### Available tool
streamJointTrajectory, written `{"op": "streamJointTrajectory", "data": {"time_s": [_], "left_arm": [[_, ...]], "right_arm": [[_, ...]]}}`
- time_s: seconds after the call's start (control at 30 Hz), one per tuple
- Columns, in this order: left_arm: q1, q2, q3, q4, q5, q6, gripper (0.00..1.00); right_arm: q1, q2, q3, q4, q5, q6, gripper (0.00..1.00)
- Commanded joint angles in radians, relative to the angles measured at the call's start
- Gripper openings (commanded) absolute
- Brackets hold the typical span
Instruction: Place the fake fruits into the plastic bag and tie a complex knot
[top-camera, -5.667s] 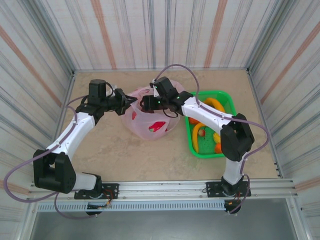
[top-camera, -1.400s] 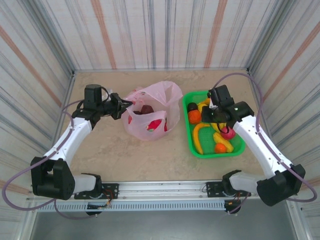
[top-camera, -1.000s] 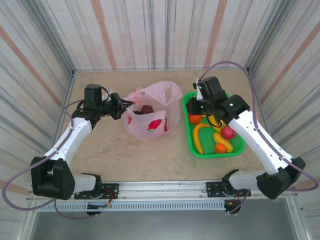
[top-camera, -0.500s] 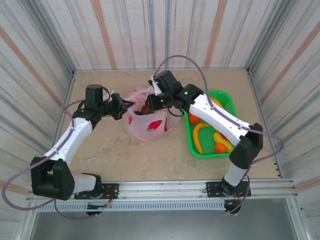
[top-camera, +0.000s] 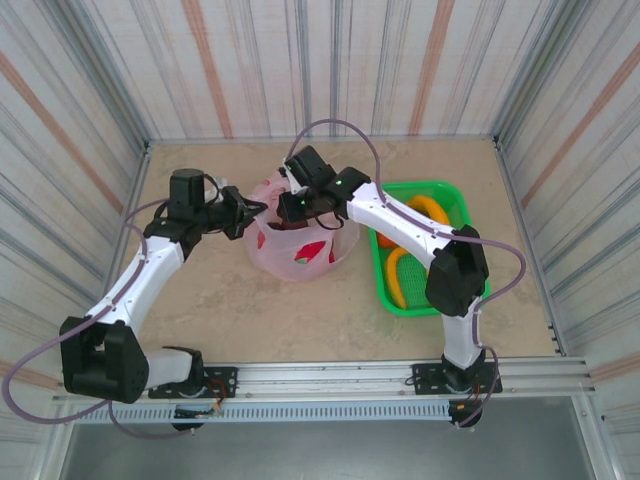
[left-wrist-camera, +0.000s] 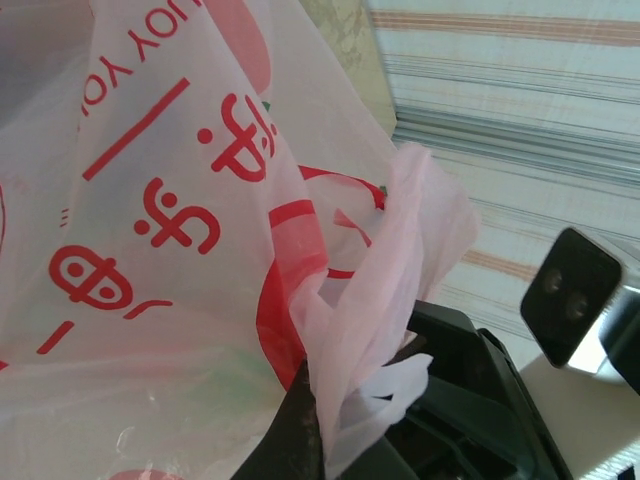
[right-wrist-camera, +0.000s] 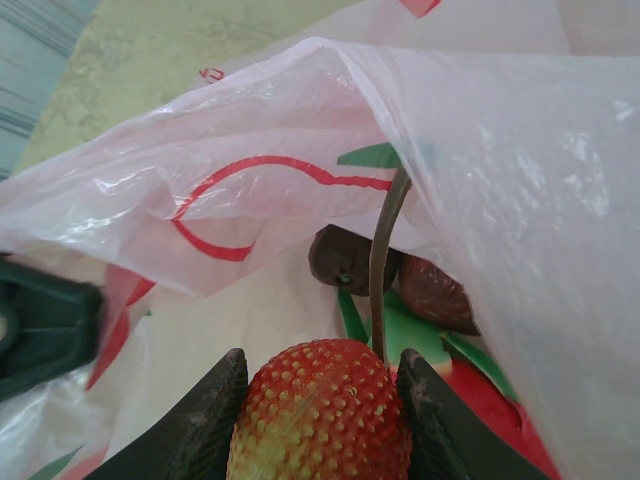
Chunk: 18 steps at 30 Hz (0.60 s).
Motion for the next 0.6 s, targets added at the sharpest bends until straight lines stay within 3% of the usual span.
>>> {"op": "streamJointTrajectory", "data": {"time_s": [0.0,0.27,0.57], "left_arm": [[0.002,-0.029,-0.002,-0.019,-0.002,0.02,0.0],[0.002,-0.022,0.0,-0.02,-0.001,0.02,0.0],[0.001,-0.024,0.003,-0.021,-0.001,0.02,0.0]], "right_arm": [[-0.009,0.023,0.033,-0.008,0.0,-0.004,0.38],[-0.01,0.015,0.032,-0.018,0.002,-0.007,0.55],[-0.01,-0.012,0.033,-0.037,0.018,-0.01,0.56]]}}
